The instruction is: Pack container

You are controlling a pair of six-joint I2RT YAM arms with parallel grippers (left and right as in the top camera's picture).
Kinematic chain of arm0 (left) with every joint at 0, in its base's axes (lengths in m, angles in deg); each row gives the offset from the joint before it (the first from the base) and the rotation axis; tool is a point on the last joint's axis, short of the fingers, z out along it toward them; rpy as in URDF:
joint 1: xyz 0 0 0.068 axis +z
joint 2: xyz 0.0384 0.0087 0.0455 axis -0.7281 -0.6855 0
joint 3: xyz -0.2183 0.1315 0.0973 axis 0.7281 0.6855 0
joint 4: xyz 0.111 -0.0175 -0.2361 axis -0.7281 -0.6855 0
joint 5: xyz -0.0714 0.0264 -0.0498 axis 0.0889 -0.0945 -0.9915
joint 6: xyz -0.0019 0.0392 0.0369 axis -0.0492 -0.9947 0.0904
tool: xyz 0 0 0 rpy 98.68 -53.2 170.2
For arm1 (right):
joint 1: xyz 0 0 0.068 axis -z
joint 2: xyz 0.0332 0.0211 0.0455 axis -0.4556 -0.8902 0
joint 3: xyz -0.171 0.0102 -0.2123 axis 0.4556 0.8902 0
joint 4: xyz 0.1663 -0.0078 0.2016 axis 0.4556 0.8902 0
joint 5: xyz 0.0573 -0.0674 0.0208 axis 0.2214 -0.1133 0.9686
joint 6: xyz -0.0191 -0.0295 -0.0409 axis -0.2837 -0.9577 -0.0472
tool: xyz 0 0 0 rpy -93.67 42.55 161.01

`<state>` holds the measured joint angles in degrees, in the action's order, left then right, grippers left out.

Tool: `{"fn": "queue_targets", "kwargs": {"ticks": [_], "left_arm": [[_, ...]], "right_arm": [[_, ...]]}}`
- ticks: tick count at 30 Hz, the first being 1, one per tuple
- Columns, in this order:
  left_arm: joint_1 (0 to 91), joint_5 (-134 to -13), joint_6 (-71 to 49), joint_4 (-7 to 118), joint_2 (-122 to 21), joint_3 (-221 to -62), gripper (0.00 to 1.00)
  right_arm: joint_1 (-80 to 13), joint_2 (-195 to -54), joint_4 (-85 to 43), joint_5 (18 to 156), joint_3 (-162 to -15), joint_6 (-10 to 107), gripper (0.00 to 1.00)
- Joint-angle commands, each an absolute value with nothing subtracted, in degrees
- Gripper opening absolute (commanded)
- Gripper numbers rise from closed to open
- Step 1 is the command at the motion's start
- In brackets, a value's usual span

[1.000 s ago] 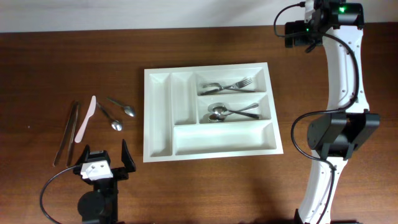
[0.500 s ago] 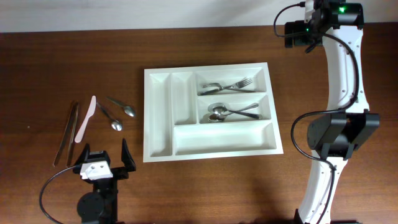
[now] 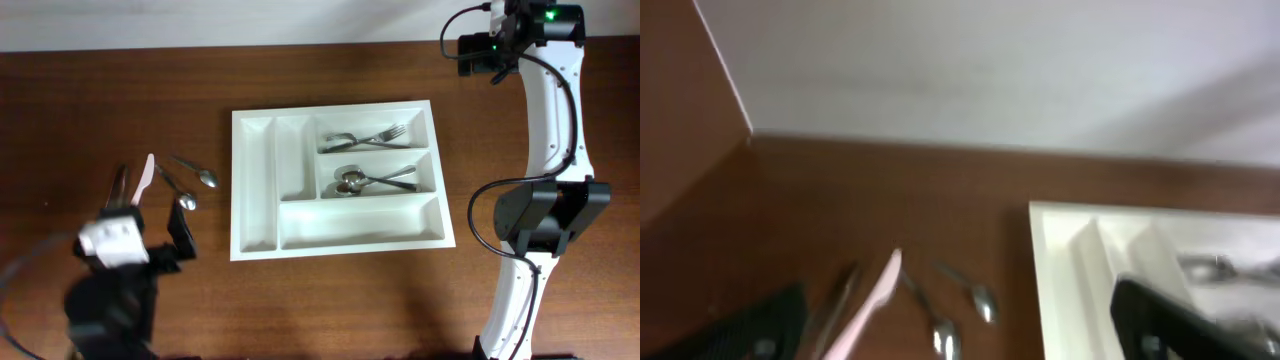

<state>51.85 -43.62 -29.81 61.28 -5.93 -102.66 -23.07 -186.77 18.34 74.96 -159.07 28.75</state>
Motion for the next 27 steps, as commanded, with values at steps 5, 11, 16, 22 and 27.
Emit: {"fn": "queue_targets", "kwargs": {"ticks": [5,11,16,22,27], "left_arm": [[52.2,-42.0,-35.8,42.8,-35.0,-132.6,0.99],[52.2,-42.0,-35.7,39.6,-51.0,-140.6,0.99],[52.1,-46.2,-35.7,40.1,-59.5,-140.5,0.99],[52.2,-46.1,-33.5,40.1,-67.2,-140.6,0.99],[54.7,-43.2,-19.8,40.4,-70.3,-140.5,0.99]], "right_arm": [[-22.9,-186.0,18.3,74.3,-159.6,29.5,0.99],[-22.9,-186.0,18.3,74.3,-159.6,29.5,0.99],[-22.9,-186.0,18.3,74.3,-159.6,29.5,0.99],[-22.9,-186.0,18.3,74.3,-159.6,29.5,0.99],[-22.9,-186.0,18.3,74.3,-159.6,29.5,0.99]]}}
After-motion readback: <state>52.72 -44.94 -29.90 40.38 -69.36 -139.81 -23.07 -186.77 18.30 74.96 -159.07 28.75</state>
